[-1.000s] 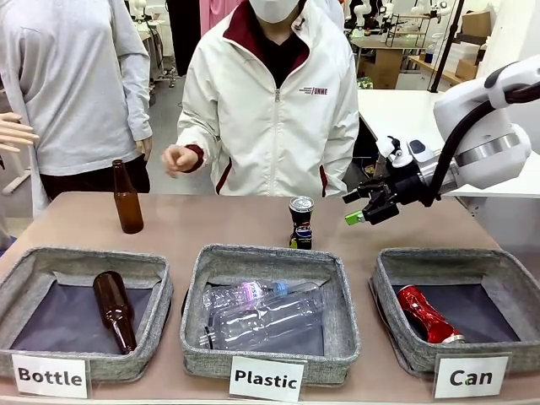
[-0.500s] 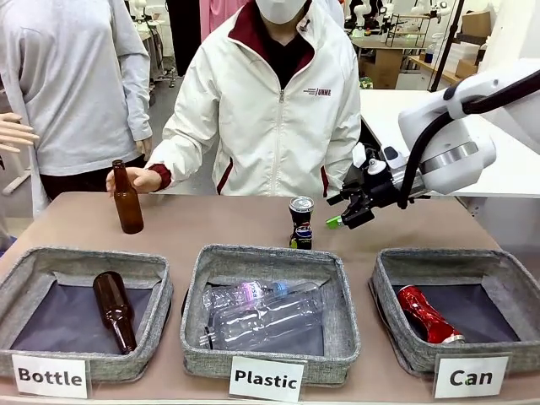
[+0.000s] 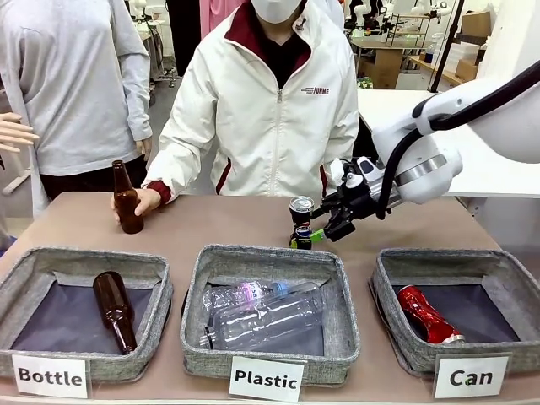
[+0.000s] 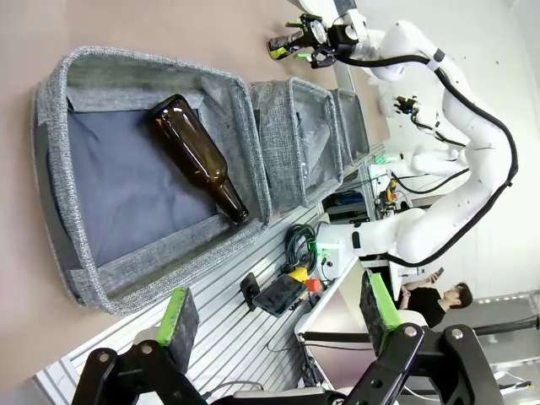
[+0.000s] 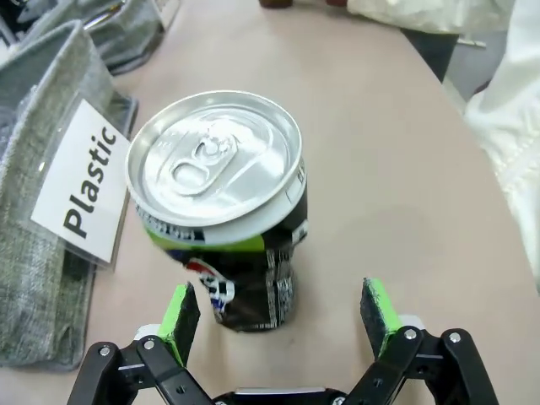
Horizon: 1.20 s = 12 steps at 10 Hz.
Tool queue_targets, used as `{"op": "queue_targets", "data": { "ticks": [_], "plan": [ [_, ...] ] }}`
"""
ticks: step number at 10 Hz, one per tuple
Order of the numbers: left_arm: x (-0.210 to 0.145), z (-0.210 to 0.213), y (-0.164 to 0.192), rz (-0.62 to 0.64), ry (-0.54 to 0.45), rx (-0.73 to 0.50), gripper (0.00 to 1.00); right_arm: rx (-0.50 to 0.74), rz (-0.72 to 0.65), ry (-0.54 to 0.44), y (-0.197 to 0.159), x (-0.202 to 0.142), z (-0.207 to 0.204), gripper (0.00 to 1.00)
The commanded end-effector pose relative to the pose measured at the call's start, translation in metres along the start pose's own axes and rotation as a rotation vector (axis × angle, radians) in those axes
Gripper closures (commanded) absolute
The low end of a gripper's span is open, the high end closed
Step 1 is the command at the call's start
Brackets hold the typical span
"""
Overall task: Sort the can waste into the basket.
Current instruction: Pick up the can waste from the table and place it in the right Fabric basket.
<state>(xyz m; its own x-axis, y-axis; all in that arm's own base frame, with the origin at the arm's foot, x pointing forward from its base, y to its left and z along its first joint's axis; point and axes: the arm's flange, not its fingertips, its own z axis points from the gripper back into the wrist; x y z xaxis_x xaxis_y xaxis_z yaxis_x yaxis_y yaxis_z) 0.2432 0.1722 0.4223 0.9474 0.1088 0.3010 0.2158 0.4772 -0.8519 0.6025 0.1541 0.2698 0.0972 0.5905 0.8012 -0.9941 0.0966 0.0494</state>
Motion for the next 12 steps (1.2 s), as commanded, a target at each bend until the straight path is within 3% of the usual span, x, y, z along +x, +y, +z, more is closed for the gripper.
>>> {"op": "queue_targets", "data": {
  "ticks": [1, 5, 8, 10, 12],
  "plan": [
    [-0.001, 0.0, -0.003, 0.008, -0.006, -0.016, 0.0, 0.035, -0.018, -0.025, -0.013, 0.008, -0.011, 0.0],
    [-0.001, 0.0, -0.003, 0.008, -0.006, -0.016, 0.0, 0.06, -0.048, -0.159, -0.018, 0.008, -0.032, 0.0],
    [0.0, 0.0, 0.0, 0.0, 0.0, 0.0, 0.0, 0.064, -0.052, -0.185, -0.016, 0.007, -0.029, 0.0],
    [-0.025, 0.07, -0.057, -0.121, -0.05, 0.082, 0.0, 0.058, -0.048, -0.187, -0.015, 0.008, -0.027, 0.0],
    [-0.054, 0.135, -0.096, -0.153, -0.129, -0.027, 0.0, 0.061, -0.046, -0.197, -0.016, 0.006, -0.026, 0.0]
  ]
}}
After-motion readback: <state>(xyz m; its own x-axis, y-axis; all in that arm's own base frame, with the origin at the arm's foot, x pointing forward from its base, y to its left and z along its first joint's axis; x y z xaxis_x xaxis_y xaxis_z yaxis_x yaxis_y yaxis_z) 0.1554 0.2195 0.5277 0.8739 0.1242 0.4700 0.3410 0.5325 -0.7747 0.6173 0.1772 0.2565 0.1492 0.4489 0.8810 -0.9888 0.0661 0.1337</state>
